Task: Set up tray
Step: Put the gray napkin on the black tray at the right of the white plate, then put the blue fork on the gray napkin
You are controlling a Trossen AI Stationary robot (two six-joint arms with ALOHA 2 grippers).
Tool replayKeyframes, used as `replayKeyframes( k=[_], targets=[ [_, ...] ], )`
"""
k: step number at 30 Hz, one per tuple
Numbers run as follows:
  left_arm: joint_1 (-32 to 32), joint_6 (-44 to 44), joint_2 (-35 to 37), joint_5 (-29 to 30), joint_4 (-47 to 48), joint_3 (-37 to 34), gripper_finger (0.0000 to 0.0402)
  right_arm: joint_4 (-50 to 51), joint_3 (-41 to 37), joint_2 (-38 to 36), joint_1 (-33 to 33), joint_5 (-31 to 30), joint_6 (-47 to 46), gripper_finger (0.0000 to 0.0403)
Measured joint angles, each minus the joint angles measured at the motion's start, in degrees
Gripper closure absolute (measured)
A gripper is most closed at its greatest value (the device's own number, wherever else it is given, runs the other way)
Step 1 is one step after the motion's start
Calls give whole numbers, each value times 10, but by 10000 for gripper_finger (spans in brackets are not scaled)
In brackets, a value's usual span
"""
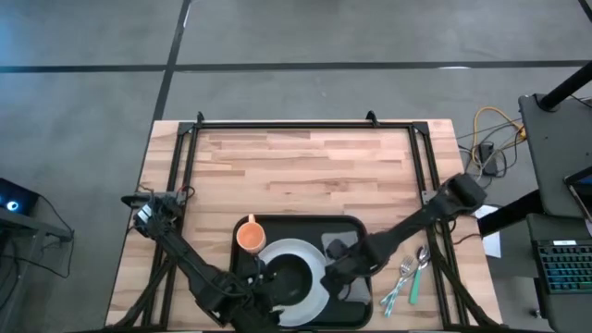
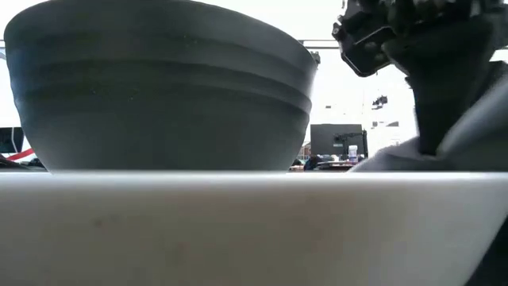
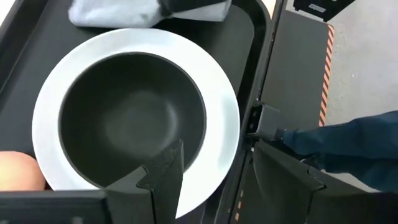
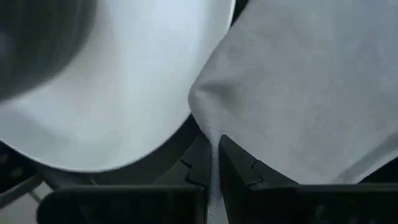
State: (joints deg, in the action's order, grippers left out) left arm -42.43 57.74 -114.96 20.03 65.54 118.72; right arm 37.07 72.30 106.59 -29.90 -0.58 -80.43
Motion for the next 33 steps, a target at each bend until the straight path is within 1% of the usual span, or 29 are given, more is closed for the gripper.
replayKeyframes(
  k=[2,6,8,11,17,20,25,28,30,33],
  targets=[
    [-7,7,0,7,0,0,227,7,7,11,-3,9,-11,390],
    [-22,26,0,31,-1,0,227,35,7,23,-2,6,-38,390],
    [-31,37,0,43,-2,0,227,33,2,24,-2,5,-46,390],
    [-42,49,0,54,-2,-3,227,26,-3,21,-2,6,-47,390],
    [-56,73,0,63,-2,-10,227,25,16,17,-6,6,-33,384],
    [-59,76,0,74,-2,-13,227,13,24,17,-6,6,-21,357],
    [-60,78,0,75,-2,-15,227,11,27,17,-6,6,-21,287],
    [-62,78,0,81,-2,-15,227,19,30,13,-8,6,-15,251],
    [-64,78,0,90,-2,-15,227,28,36,2,-12,5,4,235],
    [-68,86,0,103,-2,-15,227,87,49,-23,-17,-7,48,220]
  ],
)
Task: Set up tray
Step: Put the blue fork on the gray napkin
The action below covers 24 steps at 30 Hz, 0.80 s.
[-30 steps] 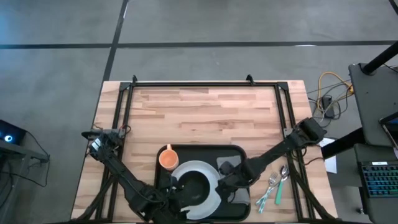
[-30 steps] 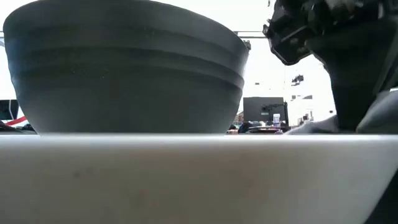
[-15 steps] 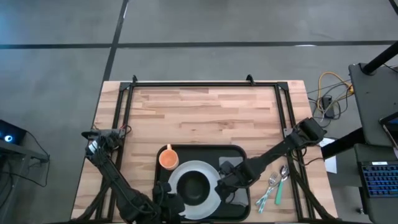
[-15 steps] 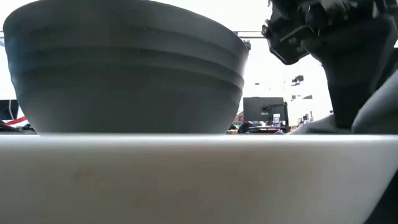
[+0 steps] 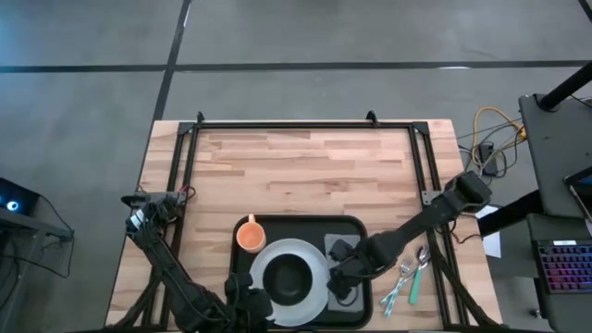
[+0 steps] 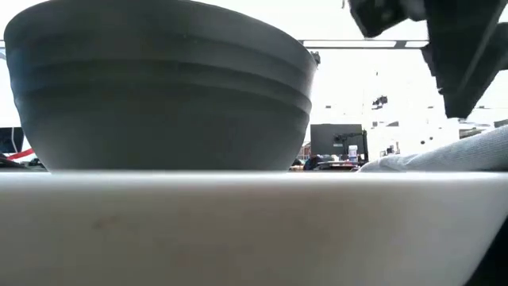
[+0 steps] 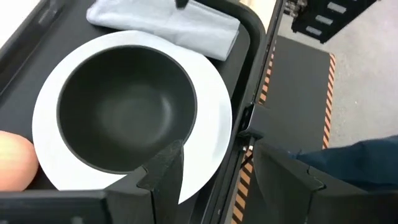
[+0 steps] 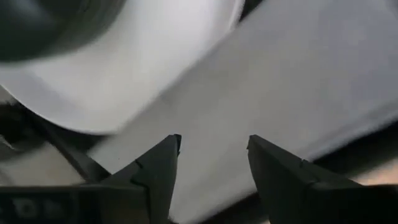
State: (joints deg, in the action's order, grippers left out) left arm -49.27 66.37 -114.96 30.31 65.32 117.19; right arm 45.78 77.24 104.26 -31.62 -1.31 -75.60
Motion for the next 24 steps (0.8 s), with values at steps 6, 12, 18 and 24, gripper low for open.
replayKeyframes(
  k=[6,12,18,24],
  targets=[
    [-2,20,0,3,-8,-19,227,86,10,-49,-18,-7,206,216],
    [-2,50,0,2,-38,-50,227,159,10,-72,-31,20,318,216],
    [-2,115,0,3,-51,-71,227,267,0,-102,-38,42,129,217],
    [6,119,0,58,1,-58,227,262,-60,-172,-92,11,-81,228]
  ],
)
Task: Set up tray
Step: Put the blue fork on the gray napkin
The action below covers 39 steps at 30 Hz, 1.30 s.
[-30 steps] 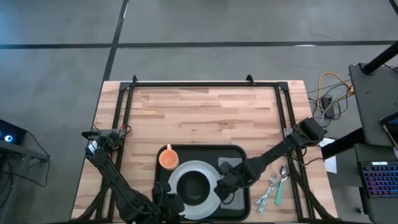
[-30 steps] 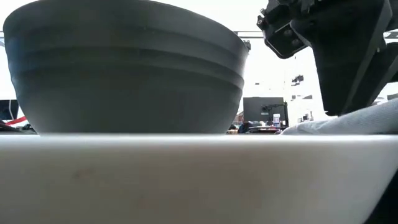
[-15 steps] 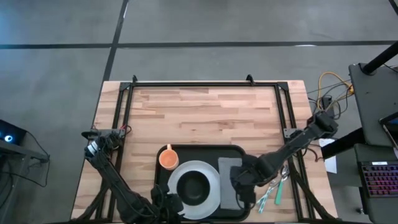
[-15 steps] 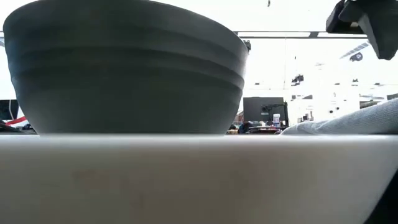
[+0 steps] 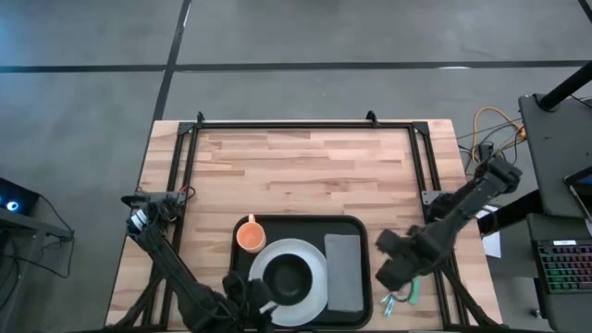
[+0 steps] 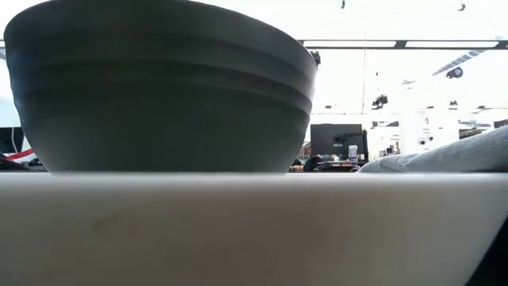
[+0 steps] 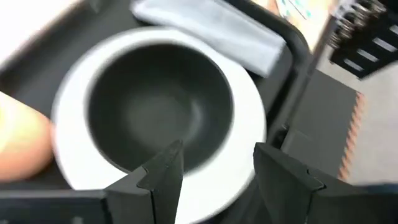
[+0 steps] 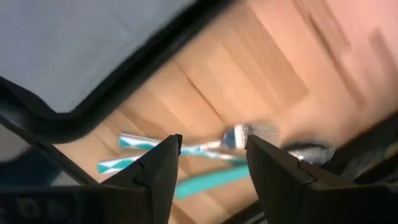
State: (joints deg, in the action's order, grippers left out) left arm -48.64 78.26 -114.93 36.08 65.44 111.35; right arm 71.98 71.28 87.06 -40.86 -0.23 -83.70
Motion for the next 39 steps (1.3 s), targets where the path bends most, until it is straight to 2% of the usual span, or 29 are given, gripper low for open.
replayKeyframes(
  k=[3,8,11,15,18,23,29,33,39],
  targets=[
    [20,-46,12,11,26,10,227,-22,-53,-43,-36,-13,-122,232],
    [84,-172,64,21,26,-10,229,-86,-170,-108,-83,-13,-335,233],
    [131,-264,102,19,23,-31,234,-136,-218,-136,-91,-13,-410,230],
    [192,-365,172,2,-12,-84,236,-150,-249,-155,-91,-14,-449,226],
    [243,-409,238,-27,-62,-151,236,-149,-259,-159,-90,-8,-465,223],
    [314,-466,359,-60,-202,-292,236,-151,-262,-149,-87,15,-481,223],
    [362,-534,487,-74,-353,-441,236,-163,-254,-121,-74,60,-514,224],
    [383,-556,549,-94,-370,-500,236,-179,-239,-86,-60,96,-524,219],
    [411,-566,610,-148,-370,-546,236,-209,-222,-43,-38,122,-524,222]
  ],
)
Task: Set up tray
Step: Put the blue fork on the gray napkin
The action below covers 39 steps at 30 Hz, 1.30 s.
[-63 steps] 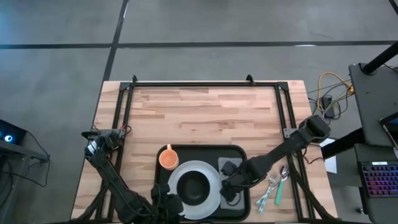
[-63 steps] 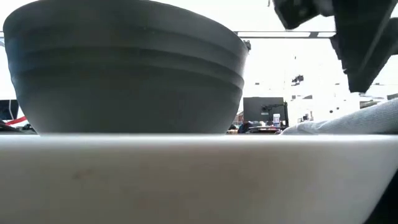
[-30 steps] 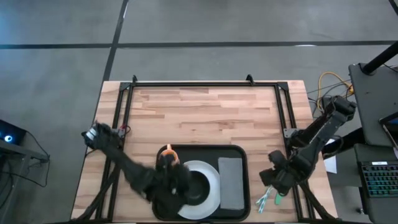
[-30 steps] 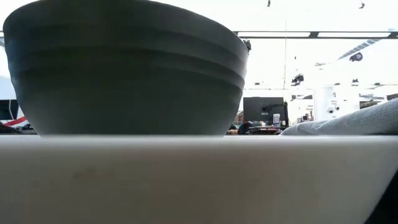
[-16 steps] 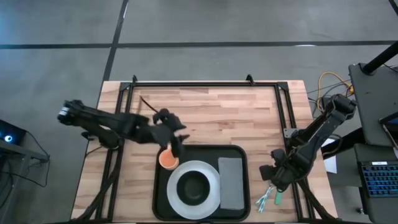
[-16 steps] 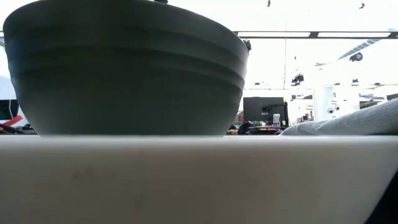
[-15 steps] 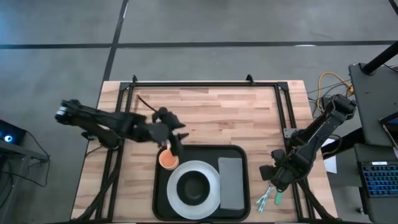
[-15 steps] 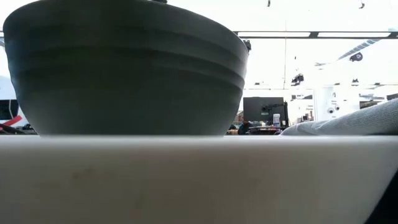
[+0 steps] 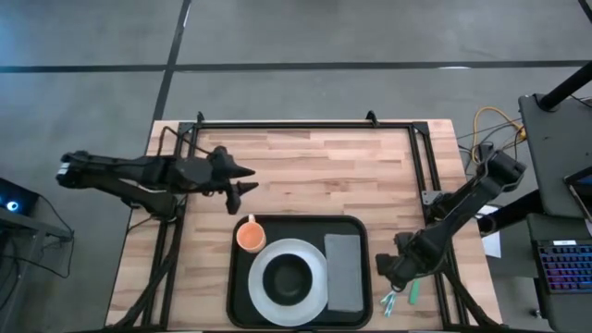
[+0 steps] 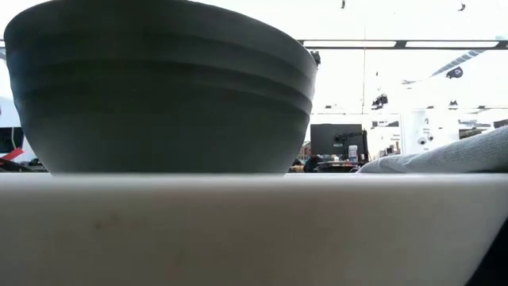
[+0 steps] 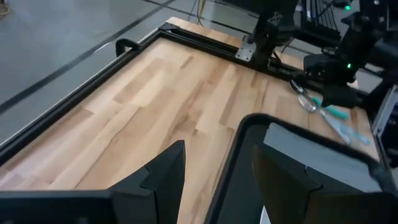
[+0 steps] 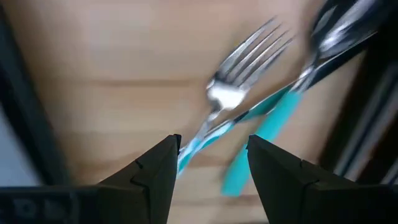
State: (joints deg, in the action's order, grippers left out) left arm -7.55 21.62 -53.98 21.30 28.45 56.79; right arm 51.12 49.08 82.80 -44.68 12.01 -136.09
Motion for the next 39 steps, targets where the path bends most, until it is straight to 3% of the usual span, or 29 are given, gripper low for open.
replayKeyframes(
  k=[7,20,33,39],
  targets=[
    [2,-52,25,-5,1,-29,236,-97,3,55,7,40,-14,237],
    [2,-92,24,-22,17,-24,236,-112,29,133,8,75,-21,267],
    [2,-91,24,-22,27,-24,236,-112,14,137,-2,76,1,372],
    [2,-91,24,-22,27,-24,236,-111,10,128,-9,69,8,388]
  ],
)
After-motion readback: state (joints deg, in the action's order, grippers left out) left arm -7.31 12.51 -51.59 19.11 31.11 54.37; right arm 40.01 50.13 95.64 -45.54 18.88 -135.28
